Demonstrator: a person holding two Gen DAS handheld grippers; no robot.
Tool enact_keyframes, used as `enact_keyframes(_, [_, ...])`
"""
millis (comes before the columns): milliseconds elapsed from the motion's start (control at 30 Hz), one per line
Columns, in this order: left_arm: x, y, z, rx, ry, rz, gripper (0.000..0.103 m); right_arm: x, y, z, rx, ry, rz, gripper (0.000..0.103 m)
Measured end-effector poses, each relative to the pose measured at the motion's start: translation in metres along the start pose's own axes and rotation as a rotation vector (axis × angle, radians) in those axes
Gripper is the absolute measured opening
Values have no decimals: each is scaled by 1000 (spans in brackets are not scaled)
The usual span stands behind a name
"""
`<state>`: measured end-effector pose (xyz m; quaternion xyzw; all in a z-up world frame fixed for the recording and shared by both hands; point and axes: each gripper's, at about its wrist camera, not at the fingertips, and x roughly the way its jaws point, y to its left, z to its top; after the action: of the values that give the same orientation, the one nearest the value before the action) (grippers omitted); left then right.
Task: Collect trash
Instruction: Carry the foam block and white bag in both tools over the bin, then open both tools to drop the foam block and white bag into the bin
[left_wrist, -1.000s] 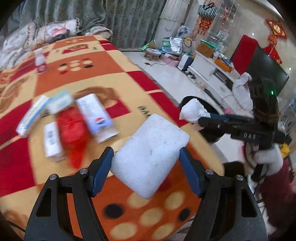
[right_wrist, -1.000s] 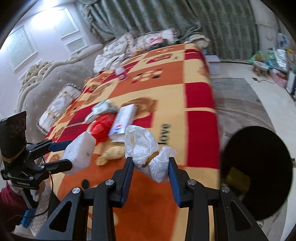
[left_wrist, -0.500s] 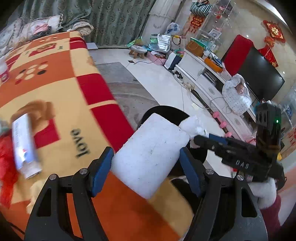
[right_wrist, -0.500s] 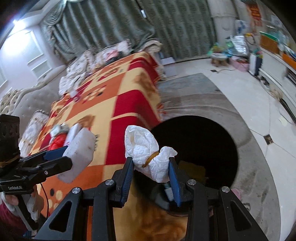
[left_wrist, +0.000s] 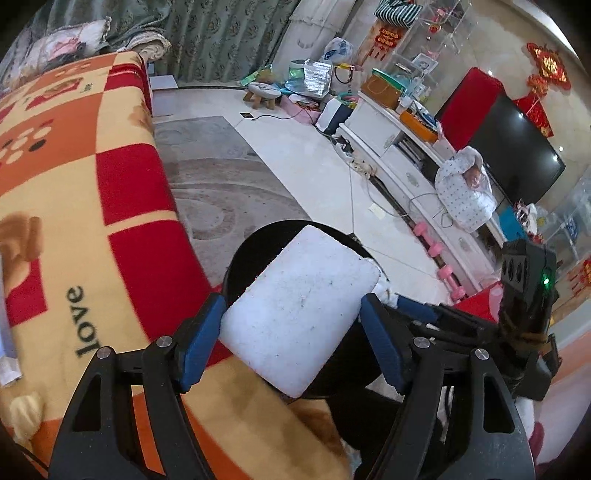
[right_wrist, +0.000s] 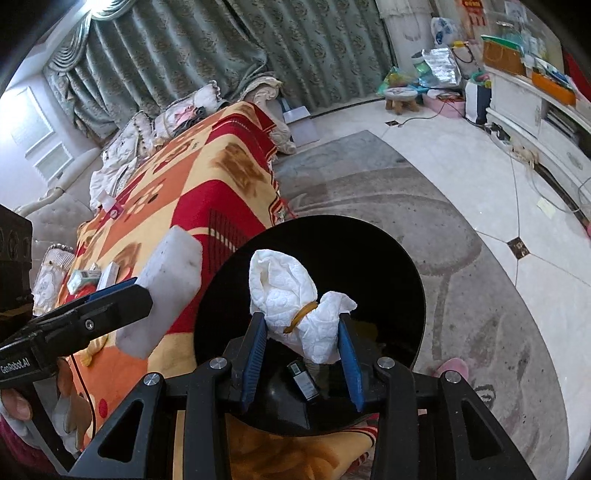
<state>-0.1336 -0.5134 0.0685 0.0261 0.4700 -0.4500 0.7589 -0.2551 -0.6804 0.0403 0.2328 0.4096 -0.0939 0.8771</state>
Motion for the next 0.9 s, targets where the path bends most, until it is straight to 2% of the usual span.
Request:
enact_keyframes(267, [5,2,6,-28,23,-67,79,3,-4,2,23,-10,-15,53])
enact_keyframes(667, [1,9,4,-59,30,-72,79,-6,2,0,7,-21,-3,53])
enact_keyframes(900, [-4,8,-4,-40,19,-8,79,-4,3,-6,2,-3,-2,54])
